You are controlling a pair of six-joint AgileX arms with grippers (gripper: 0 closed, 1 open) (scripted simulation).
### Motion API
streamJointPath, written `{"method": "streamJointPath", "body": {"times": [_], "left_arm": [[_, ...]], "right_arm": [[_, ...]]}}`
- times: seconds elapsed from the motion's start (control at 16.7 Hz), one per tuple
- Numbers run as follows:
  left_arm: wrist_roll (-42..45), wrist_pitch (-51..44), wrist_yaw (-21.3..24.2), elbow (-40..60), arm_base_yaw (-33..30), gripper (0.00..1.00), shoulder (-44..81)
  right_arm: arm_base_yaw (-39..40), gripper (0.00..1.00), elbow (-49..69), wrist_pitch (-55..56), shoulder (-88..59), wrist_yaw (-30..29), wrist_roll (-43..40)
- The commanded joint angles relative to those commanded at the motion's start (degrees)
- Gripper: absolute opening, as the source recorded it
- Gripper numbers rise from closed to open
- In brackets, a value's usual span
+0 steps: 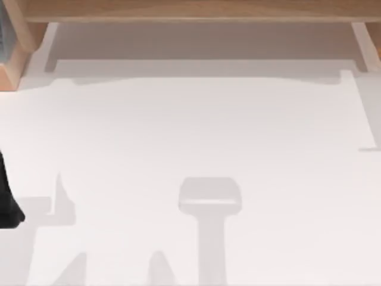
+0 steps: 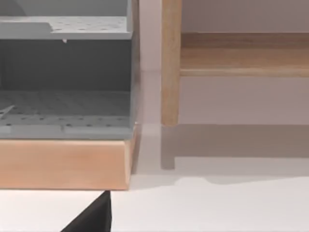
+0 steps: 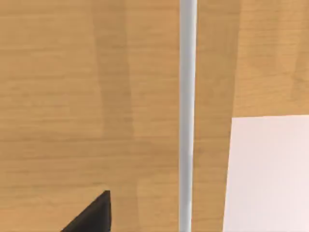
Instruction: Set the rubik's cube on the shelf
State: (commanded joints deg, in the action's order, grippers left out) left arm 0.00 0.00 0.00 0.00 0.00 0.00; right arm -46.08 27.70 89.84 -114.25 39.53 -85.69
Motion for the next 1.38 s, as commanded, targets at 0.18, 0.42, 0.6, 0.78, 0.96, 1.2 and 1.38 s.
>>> {"method": "streamJointPath", "body": {"times": [0.18,0.42,0.6,0.78,0.96,1.2,1.38], "left_arm": [[0.0,0.0,0.0,0.0,0.0,1.0,0.0],[0.0,0.0,0.0,0.0,0.0,1.0,0.0],[0.0,0.0,0.0,0.0,0.0,1.0,0.0],[0.0,0.0,0.0,0.0,0.0,1.0,0.0],[0.0,0.0,0.0,0.0,0.0,1.0,0.0],[0.0,0.0,0.0,0.0,0.0,1.0,0.0],[0.0,0.0,0.0,0.0,0.0,1.0,0.0]], "right_arm": [[-4.11,1.0,8.33,-8.08,6.12,-3.75,8.0],[-3.37,1.0,27.11,-26.78,12.41,-10.01,24.05],[0.9,1.0,44.75,-46.41,13.93,-15.15,37.74],[6.11,1.0,62.19,-69.68,12.38,-20.42,50.82],[10.85,1.0,77.18,-94.84,8.07,-25.61,62.25],[15.6,1.0,91.46,-125.99,-0.55,-31.8,73.73],[18.77,1.0,97.7,-143.64,-8.26,-35.4,78.96]]}}
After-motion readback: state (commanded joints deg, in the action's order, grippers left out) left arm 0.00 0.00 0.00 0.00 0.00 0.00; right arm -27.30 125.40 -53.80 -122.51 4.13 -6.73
